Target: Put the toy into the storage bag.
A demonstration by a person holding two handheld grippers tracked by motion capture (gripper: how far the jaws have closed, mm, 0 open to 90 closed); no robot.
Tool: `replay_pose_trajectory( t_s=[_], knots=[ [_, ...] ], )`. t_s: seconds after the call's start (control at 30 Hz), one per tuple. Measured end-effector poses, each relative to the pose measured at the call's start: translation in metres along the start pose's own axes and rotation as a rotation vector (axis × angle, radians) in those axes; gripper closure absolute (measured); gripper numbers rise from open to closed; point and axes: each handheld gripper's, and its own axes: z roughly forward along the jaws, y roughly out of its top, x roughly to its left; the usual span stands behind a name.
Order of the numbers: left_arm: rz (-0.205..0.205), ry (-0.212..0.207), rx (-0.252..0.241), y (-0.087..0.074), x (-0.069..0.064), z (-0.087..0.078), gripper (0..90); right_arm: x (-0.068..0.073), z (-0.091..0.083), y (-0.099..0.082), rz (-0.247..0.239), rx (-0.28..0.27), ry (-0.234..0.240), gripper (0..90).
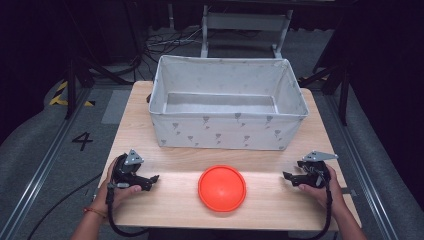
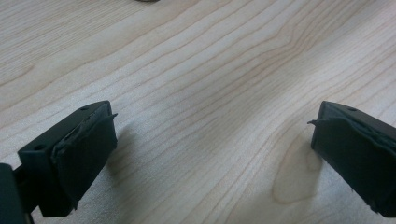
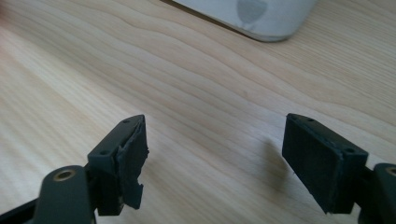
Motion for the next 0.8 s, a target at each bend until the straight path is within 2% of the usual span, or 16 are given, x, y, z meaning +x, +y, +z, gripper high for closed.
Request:
replay_pose_trajectory(
  t_s=[0.13,0.23,0.4,0.43,0.5,0.57,0.6,0.63,0.8],
  knots=[
    [-0.004,0.003,0.001,0.000,0.000,0.000,0.5,0.010,-0.007,0.006,-0.018,-0.036,0.019,23.6],
    [-0.005,0.002,0.000,0.000,0.000,0.000,0.5,0.021,-0.010,0.013,-0.052,-0.057,0.043,23.8],
    [-0.007,0.002,0.001,0.000,-0.001,0.000,0.5,0.044,-0.013,0.024,-0.096,-0.083,0.111,23.6],
    [-0.007,0.002,0.001,0.000,-0.001,0.000,0.5,0.053,-0.012,0.027,-0.120,-0.082,0.131,23.4],
    [-0.006,0.001,0.001,0.000,-0.001,0.000,0.5,0.058,-0.012,0.029,-0.130,-0.085,0.142,23.5],
    [-0.006,0.002,0.002,0.000,-0.001,0.000,0.5,0.067,-0.010,0.033,-0.134,-0.090,0.189,23.9],
    [-0.006,0.001,0.001,0.000,-0.001,0.000,0.5,0.078,-0.008,0.037,-0.160,-0.090,0.208,24.4],
    [-0.006,0.002,0.002,0.000,-0.001,0.000,0.5,0.078,-0.008,0.037,-0.160,-0.090,0.208,24.4],
    [-0.006,0.002,0.001,0.000,-0.001,0.000,0.5,0.107,0.002,0.051,-0.222,-0.086,0.273,24.1]
  ],
)
